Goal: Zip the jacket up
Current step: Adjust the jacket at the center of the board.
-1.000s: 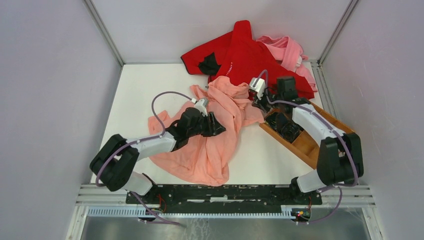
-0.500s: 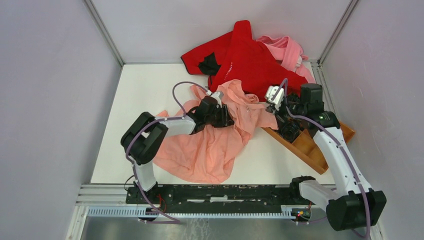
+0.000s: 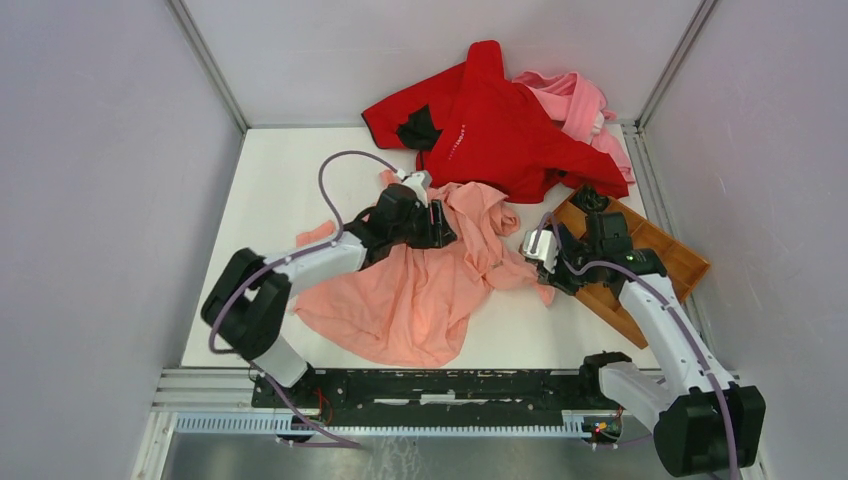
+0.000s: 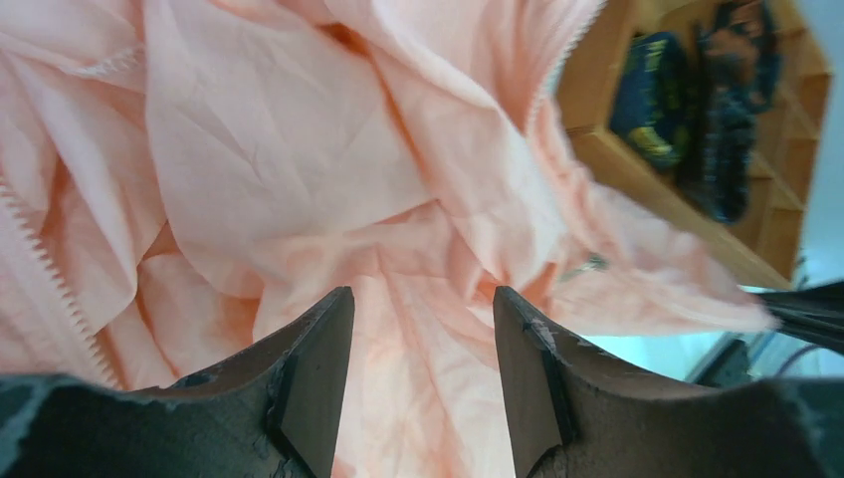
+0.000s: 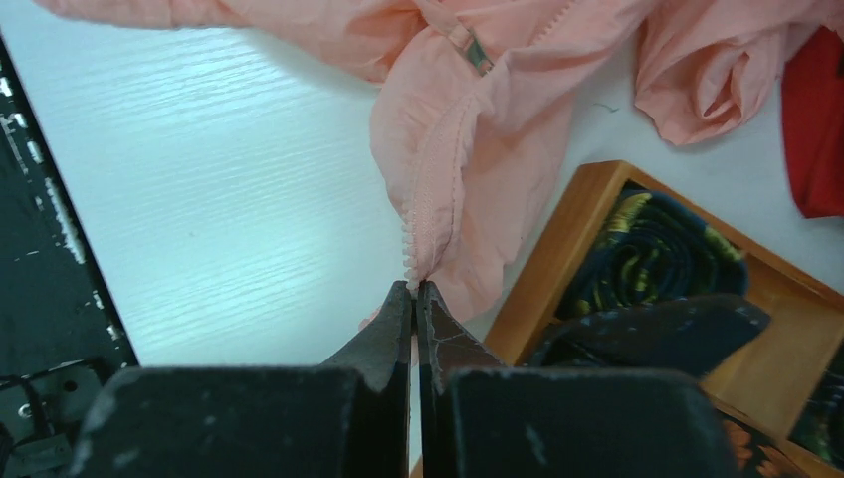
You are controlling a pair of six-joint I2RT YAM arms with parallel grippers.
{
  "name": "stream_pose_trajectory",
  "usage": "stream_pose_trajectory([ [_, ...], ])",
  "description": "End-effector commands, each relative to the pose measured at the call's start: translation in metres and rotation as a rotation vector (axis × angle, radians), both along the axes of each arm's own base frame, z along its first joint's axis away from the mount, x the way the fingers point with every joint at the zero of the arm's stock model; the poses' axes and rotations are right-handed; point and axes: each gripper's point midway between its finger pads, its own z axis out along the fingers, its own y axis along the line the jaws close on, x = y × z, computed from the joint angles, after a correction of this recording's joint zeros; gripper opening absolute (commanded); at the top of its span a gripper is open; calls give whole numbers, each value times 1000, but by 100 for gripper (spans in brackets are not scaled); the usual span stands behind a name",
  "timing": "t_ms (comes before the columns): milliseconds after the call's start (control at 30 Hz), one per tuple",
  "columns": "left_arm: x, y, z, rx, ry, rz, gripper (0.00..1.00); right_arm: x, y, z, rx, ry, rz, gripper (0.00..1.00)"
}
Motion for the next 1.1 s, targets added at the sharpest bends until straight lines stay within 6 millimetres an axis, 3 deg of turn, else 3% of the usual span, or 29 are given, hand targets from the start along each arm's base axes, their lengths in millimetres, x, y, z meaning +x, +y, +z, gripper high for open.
stream_pose_trajectory([
  [0,-7,11,50,-39,-129,-26,61,-12,7,-8,24,28,75,0],
  [200,-17,-14,98,-255,-173,-104,61,-38,21,-18,83,103,232,0],
  [333,-19,-36,109,-362,-134,-148,62,-44,28,-13,125,100,287,0],
  [567,-8,-60,80,-311,-48,-113,63,-57,39,-6,197,53,390,0],
  [800,2,-81,62,-273,-16,-136,64,-73,42,-18,220,42,482,0],
  [1067,11,-92,39,-157,-3,-159,62,-70,45,-21,232,-12,490,0],
])
